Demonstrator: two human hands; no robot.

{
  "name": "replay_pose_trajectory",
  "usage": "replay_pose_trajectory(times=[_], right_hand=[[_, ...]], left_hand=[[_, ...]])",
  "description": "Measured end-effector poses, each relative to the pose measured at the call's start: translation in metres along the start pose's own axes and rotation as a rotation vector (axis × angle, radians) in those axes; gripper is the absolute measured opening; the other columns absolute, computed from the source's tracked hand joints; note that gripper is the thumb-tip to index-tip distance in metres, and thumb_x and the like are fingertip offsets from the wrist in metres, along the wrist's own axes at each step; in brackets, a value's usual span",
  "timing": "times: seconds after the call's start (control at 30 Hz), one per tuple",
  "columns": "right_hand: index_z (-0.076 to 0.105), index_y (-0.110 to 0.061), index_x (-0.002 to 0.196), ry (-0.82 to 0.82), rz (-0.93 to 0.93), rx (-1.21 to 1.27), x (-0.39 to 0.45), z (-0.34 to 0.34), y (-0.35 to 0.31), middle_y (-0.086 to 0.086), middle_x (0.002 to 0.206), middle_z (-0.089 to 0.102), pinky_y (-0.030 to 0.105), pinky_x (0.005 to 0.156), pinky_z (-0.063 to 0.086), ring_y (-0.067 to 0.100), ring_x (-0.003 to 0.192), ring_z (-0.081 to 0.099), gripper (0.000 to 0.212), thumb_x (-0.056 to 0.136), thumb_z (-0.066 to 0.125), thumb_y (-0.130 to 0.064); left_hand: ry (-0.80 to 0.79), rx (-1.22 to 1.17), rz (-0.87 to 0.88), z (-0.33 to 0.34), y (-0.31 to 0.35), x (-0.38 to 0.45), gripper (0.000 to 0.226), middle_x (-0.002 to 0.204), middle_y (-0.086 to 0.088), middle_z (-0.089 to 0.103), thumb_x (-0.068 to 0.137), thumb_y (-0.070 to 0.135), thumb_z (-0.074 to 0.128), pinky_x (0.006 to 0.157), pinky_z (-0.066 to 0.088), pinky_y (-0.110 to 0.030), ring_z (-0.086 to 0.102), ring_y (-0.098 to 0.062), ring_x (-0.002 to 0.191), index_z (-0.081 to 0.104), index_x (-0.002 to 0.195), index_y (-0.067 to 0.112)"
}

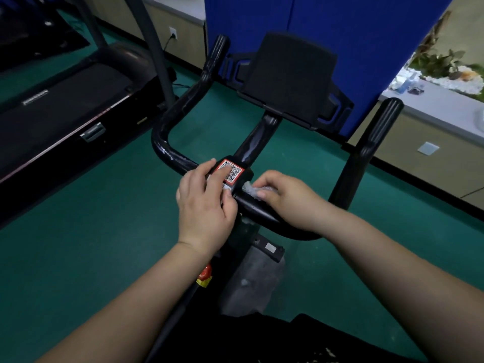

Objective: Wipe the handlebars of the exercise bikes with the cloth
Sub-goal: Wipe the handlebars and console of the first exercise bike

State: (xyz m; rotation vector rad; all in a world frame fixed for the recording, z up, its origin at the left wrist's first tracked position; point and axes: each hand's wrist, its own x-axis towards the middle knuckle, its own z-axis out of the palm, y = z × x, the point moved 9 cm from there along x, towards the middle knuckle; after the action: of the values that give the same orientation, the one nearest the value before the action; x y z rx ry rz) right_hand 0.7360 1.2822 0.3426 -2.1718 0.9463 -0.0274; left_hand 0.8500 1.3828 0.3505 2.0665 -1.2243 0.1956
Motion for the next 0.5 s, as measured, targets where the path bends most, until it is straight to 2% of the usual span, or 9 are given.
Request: replay_pose_trajectory(times=[0.07, 0.17, 0.23, 0.27, 0.33, 0.4, 0.43, 0.5], right_hand=[[0.06, -0.026, 0.1, 0.008, -0.005, 0.072, 0.005, 0.005, 0.002, -0.002, 0.101, 0.064, 0.022, 0.077, 0.037, 0.012, 0.095, 0.056, 0.008, 0.092, 0.058, -0.024], [0.058, -0.033, 0.089, -0.115, -0.057, -0.03, -0.004, -0.008, 0.008, -0.008, 0.095, 0.064, 0.021, 0.076, 0.039, 0.007, 0.09, 0.056, 0.011, 0.088, 0.063, -0.023], [0.061, -0.033, 0.083, -0.218, -0.075, -0.061, -0.012, -0.024, 0.012, -0.014, 0.09, 0.066, 0.016, 0.072, 0.04, -0.003, 0.08, 0.057, 0.012, 0.086, 0.066, -0.022], [0.063, -0.033, 0.082, -0.218, -0.082, -0.051, -0.013, -0.034, 0.013, -0.016, 0.087, 0.067, 0.014, 0.069, 0.041, -0.009, 0.074, 0.056, 0.013, 0.086, 0.066, -0.021], [0.064, -0.031, 0.085, -0.034, -0.129, -0.006, -0.005, -0.06, 0.006, -0.016, 0.084, 0.066, 0.012, 0.063, 0.041, -0.008, 0.069, 0.057, 0.011, 0.087, 0.065, -0.021], [0.066, -0.028, 0.098, 0.286, -0.226, 0.005, 0.008, -0.085, -0.01, -0.013, 0.094, 0.066, 0.007, 0.071, 0.04, 0.002, 0.083, 0.058, 0.015, 0.088, 0.063, -0.019], [0.067, -0.023, 0.107, 0.388, -0.293, -0.016, 0.016, -0.088, -0.021, -0.009, 0.102, 0.065, 0.005, 0.078, 0.036, 0.007, 0.093, 0.057, 0.021, 0.087, 0.063, -0.017], [0.066, -0.015, 0.118, 0.389, -0.403, -0.109, 0.037, -0.071, -0.039, 0.004, 0.113, 0.061, 0.008, 0.088, 0.029, 0.018, 0.107, 0.054, 0.031, 0.087, 0.062, -0.013]], left_hand=[[0.003, 0.012, 0.006, 0.0, 0.001, 0.0, 0.042, 0.128, -0.01, 0.053, 0.081, 0.025, 0.044, 0.098, 0.033, -0.042, 0.045, -0.03, 0.111, 0.058, 0.119, 0.016], [0.01, 0.017, 0.003, 0.0, 0.002, -0.002, 0.04, 0.127, -0.009, 0.053, 0.081, 0.024, 0.045, 0.098, 0.033, -0.041, 0.044, -0.028, 0.112, 0.059, 0.117, 0.015], [0.011, 0.007, -0.012, -0.001, 0.002, -0.002, 0.04, 0.127, -0.008, 0.054, 0.081, 0.024, 0.044, 0.099, 0.033, -0.041, 0.044, -0.028, 0.113, 0.06, 0.117, 0.015], [0.012, 0.003, -0.018, -0.001, 0.003, -0.002, 0.04, 0.127, -0.007, 0.054, 0.081, 0.023, 0.044, 0.099, 0.033, -0.041, 0.045, -0.028, 0.113, 0.06, 0.117, 0.015], [0.014, -0.003, -0.029, -0.002, 0.003, -0.002, 0.04, 0.127, -0.006, 0.054, 0.081, 0.023, 0.045, 0.1, 0.033, -0.039, 0.046, -0.028, 0.113, 0.06, 0.117, 0.016], [0.015, -0.008, -0.046, -0.002, 0.003, -0.002, 0.04, 0.127, -0.004, 0.054, 0.081, 0.023, 0.045, 0.1, 0.032, -0.037, 0.045, -0.026, 0.114, 0.06, 0.117, 0.018], [0.016, -0.007, -0.053, -0.002, 0.004, -0.002, 0.04, 0.127, -0.004, 0.053, 0.081, 0.023, 0.045, 0.1, 0.032, -0.037, 0.044, -0.025, 0.114, 0.059, 0.118, 0.019], [0.018, 0.0, -0.062, -0.003, 0.005, -0.002, 0.04, 0.127, -0.003, 0.053, 0.081, 0.023, 0.045, 0.1, 0.032, -0.037, 0.044, -0.024, 0.113, 0.059, 0.118, 0.02]])
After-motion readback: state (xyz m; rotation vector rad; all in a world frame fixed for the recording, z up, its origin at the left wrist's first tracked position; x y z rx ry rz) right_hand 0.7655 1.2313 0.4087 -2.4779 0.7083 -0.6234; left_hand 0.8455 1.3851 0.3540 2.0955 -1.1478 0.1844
